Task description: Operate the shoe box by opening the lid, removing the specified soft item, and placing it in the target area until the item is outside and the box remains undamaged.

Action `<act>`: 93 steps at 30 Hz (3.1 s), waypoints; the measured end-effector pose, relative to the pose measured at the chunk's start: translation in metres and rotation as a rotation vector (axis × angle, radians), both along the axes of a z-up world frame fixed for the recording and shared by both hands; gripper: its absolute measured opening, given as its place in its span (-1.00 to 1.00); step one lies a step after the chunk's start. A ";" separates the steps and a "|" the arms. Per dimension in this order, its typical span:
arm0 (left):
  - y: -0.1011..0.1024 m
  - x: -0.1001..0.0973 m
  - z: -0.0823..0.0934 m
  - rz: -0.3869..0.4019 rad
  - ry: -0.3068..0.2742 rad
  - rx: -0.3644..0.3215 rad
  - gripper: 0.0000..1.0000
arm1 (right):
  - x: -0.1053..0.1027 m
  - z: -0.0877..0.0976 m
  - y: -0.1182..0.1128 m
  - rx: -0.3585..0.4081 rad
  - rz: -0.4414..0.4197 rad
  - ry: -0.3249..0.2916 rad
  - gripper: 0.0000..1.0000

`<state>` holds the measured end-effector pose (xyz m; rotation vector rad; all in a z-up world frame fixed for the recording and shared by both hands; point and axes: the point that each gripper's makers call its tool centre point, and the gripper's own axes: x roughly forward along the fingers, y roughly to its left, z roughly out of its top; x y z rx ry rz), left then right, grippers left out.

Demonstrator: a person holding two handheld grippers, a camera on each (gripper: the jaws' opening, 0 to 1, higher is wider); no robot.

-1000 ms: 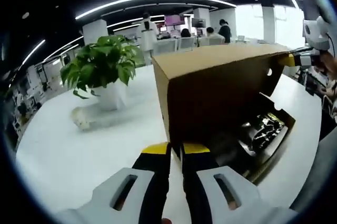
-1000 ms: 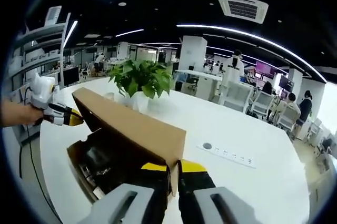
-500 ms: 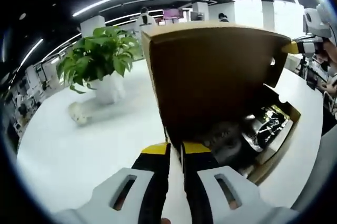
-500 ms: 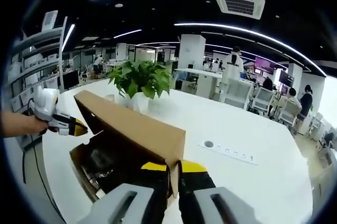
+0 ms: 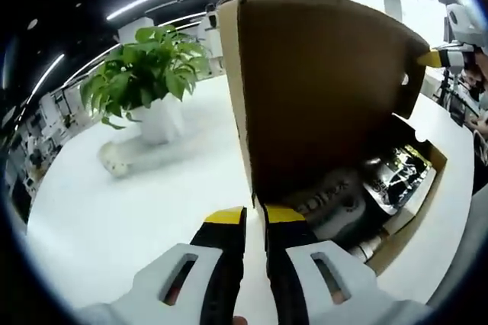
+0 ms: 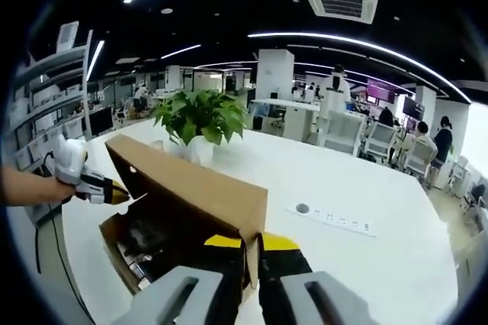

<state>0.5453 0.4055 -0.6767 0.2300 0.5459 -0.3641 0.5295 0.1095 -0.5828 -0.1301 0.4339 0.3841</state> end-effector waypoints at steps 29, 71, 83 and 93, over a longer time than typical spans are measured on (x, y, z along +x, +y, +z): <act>-0.003 0.020 -0.004 -0.007 -0.018 0.008 -0.93 | 0.027 0.005 -0.005 0.009 -0.005 -0.044 -1.00; -0.006 0.026 0.002 -0.023 -0.008 0.033 -1.00 | 0.010 -0.076 -0.010 -0.077 0.054 0.051 -0.91; -0.006 0.026 0.003 -0.028 -0.003 0.040 -1.00 | 0.009 -0.094 -0.011 -0.082 0.042 0.075 -1.00; -0.006 0.029 0.003 -0.032 0.001 0.043 -1.00 | 0.012 -0.093 -0.013 -0.054 0.029 0.079 -1.00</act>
